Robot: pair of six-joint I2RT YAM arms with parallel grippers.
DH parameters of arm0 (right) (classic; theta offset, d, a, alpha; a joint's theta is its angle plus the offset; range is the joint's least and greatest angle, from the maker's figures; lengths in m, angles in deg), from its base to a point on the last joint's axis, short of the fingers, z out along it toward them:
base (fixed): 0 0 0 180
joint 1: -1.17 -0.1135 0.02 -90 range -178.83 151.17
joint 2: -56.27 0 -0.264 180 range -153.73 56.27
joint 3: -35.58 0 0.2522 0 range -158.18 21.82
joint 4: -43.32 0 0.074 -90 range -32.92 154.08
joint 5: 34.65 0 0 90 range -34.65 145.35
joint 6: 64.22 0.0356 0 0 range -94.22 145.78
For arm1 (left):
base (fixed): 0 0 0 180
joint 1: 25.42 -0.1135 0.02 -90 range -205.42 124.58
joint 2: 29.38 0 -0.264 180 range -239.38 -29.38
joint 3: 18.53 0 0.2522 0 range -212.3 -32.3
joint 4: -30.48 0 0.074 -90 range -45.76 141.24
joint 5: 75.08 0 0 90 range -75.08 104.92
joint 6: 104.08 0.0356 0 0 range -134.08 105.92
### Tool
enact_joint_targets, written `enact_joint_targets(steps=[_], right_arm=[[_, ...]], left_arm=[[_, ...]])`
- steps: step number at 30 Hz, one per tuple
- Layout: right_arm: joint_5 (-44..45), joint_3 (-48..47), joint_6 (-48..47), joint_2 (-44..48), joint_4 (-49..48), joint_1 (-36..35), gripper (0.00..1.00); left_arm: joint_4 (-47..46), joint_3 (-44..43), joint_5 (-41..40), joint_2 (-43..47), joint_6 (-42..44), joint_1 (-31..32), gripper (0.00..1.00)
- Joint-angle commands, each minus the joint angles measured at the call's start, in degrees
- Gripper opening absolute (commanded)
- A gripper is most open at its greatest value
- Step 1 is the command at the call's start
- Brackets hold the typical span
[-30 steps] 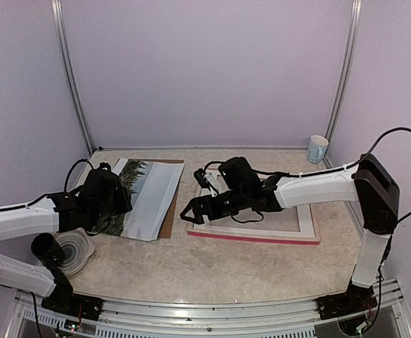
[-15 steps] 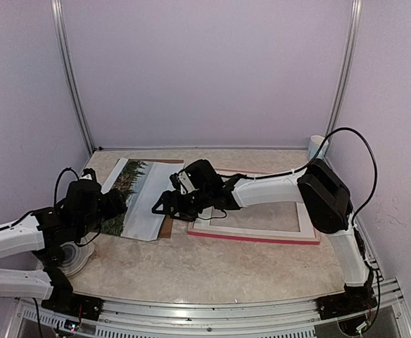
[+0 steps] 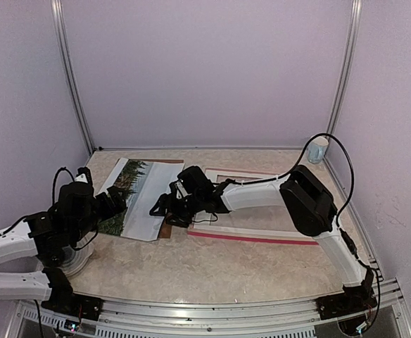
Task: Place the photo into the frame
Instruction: Pick up the photo from the backboard.
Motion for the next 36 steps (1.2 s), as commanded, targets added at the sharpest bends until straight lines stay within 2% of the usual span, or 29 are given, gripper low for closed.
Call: enact_joint_targets(steps=[1, 9, 15, 23, 26, 28, 36], right_arm=[[0.23, -3.58, 3.79, -3.45, 0.49, -0.50, 0.76], [-0.50, -5.90, 7.01, -6.36, 0.97, -0.50, 0.68], [0.21, -5.11, 8.74, -6.57, 1.13, -0.15, 0.56], [-0.07, -2.26, 9.59, -6.96, -0.62, 0.20, 0.19], [0.91, -2.30, 6.50, -5.88, -0.63, 0.44, 0.05], [1.42, -2.82, 2.92, -4.70, -1.80, 0.70, 0.02], [3.20, -1.37, -14.37, 3.41, -2.23, 2.76, 0.02]], left_arm=[[-0.82, 0.05, -2.97, 1.02, 0.44, 1.72, 0.99], [-0.73, -0.06, -4.68, 2.04, 0.99, 3.54, 0.99], [-0.67, 0.19, -5.16, 3.43, 1.30, 4.22, 0.99], [-1.01, 0.19, -4.94, 4.46, 1.63, 4.79, 0.99], [-0.98, 0.12, -4.73, 4.30, 1.54, 5.03, 0.99], [-0.93, 0.23, -4.73, 4.29, 1.58, 5.15, 0.99], [-1.47, 0.26, -4.74, 4.38, 1.60, 5.26, 0.99]])
